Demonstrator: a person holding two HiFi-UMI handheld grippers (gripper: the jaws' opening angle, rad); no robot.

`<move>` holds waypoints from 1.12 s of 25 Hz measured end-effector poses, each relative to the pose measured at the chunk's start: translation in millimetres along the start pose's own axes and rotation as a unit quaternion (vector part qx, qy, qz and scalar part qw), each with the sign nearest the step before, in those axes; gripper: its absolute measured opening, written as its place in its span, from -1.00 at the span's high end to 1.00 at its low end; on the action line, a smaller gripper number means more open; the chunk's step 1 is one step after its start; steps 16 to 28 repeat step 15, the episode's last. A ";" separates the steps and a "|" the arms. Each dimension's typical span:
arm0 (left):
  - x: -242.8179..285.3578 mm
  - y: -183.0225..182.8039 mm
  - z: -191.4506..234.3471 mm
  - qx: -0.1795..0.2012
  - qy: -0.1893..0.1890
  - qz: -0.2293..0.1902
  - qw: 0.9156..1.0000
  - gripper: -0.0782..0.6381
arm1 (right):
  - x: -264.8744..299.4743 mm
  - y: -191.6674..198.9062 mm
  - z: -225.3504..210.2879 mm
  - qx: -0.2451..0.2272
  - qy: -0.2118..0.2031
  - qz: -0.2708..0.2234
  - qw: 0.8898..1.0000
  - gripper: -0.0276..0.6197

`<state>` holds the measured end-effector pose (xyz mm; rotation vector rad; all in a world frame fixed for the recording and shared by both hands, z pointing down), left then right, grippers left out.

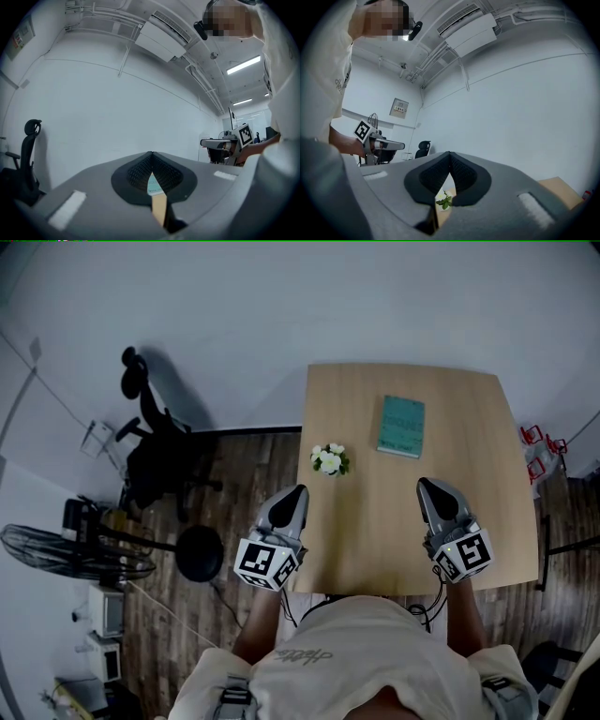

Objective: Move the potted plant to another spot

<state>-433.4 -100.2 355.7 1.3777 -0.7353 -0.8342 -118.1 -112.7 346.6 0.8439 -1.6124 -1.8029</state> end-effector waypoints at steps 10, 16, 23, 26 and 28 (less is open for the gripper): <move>-16.1 7.6 9.0 -0.012 -0.017 0.005 1.000 0.73 | -2.3 2.0 6.3 0.002 0.002 0.007 1.000 0.91; -17.4 6.6 8.4 -0.013 -0.013 0.003 1.000 0.73 | -0.9 5.3 9.6 0.003 -0.007 0.006 1.000 0.91; -17.4 6.6 8.4 -0.013 -0.013 0.003 1.000 0.73 | -0.9 5.3 9.6 0.003 -0.007 0.006 1.000 0.91; -17.4 6.6 8.4 -0.013 -0.013 0.003 1.000 0.73 | -0.9 5.3 9.6 0.003 -0.007 0.006 1.000 0.91; -17.4 6.6 8.4 -0.013 -0.013 0.003 1.000 0.73 | -0.9 5.3 9.6 0.003 -0.007 0.006 1.000 0.91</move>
Point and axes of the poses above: the fingertips, and each gripper's own axes: x forward along the fingers, z to its left, y out of its underside, the point moved 8 cm from there along -x, backward along the fingers, and after that the axes turned 1 degree about -x, right-handed, at the moved point
